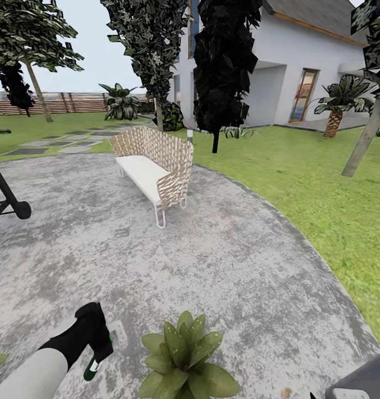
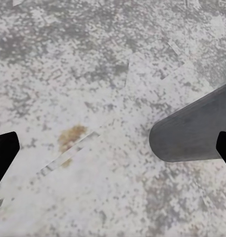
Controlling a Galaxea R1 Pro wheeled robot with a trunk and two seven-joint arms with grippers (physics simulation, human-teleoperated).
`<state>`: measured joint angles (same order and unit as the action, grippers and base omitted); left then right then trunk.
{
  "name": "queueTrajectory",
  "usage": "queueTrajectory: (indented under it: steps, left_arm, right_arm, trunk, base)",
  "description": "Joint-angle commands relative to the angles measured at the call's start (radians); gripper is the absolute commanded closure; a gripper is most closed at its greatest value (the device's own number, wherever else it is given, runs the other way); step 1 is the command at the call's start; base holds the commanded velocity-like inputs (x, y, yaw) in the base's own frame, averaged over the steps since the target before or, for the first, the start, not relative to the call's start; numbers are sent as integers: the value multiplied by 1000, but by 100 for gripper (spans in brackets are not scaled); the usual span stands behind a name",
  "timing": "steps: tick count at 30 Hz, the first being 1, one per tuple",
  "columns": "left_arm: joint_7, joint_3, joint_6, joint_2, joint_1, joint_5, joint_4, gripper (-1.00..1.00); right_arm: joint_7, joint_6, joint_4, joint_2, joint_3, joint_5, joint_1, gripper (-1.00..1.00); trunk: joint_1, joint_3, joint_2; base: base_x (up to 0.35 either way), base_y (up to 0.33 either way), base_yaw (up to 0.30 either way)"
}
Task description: Pick up the pesticide atomizer in the garden and spray insectifuge to fully cover both potted plants in the garden.
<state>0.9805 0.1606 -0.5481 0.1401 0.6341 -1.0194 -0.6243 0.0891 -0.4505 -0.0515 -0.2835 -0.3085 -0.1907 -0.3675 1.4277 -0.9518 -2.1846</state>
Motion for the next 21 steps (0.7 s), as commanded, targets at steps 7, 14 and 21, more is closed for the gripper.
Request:
queueTrajectory:
  steps: [7,14,21]
  left_arm:
    - [-47,-103,84,-39,-33,-1,-9,100]
    - [-125,-122,96,-54,-35,-2,-8,100]
    - [-131,-132,96,-57,-37,-2,-15,100]
  right_arm:
    - [4,-3,1,1,-9,-7,-1,-100]
    - [4,-3,2,2,-9,-7,-1,-100]
    - [4,-4,2,2,-9,-7,-1,-100]
  trunk:
    - [0,-1,0]
    - [0,-1,0]
    - [0,-1,0]
  base:
    - [0,0,0]
    - [0,0,0]
    - [0,0,0]
